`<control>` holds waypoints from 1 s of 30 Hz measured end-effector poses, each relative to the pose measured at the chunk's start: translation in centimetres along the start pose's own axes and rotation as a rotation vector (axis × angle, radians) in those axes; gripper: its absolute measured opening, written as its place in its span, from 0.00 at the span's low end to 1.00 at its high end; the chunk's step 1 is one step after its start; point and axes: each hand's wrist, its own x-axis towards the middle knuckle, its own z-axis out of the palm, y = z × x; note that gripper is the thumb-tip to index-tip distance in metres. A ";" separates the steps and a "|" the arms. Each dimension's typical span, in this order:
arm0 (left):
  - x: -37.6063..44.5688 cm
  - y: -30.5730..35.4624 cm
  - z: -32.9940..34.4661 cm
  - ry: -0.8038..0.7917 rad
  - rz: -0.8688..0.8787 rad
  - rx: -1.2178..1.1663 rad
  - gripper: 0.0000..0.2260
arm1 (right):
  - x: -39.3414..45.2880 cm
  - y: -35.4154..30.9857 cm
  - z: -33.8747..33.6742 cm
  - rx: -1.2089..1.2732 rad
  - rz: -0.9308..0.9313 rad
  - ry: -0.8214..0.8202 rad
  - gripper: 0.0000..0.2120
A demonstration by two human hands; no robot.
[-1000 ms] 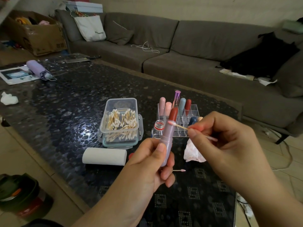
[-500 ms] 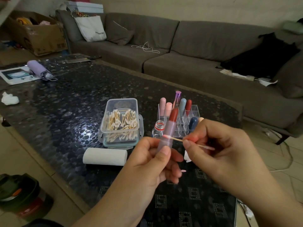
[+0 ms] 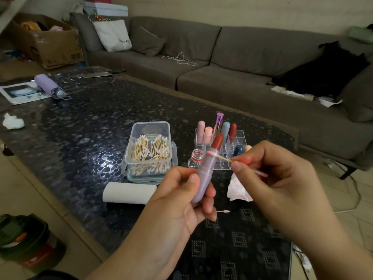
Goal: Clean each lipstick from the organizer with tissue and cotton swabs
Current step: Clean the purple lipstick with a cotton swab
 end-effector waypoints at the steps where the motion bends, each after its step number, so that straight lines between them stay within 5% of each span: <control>1: 0.0 -0.1 0.0 0.007 0.000 -0.007 0.02 | 0.1 0.0 0.0 -0.007 0.003 0.013 0.06; 6: 0.1 0.1 0.0 0.012 0.007 -0.021 0.05 | -0.1 -0.3 -0.1 0.048 -0.004 -0.099 0.07; 11: -0.1 0.2 0.1 0.015 0.048 0.019 0.05 | 0.1 -0.1 -0.2 0.015 -0.003 0.007 0.05; 30: 0.2 0.1 -0.1 0.019 0.139 0.224 0.16 | 0.1 -0.3 -0.3 0.013 -0.018 -0.019 0.05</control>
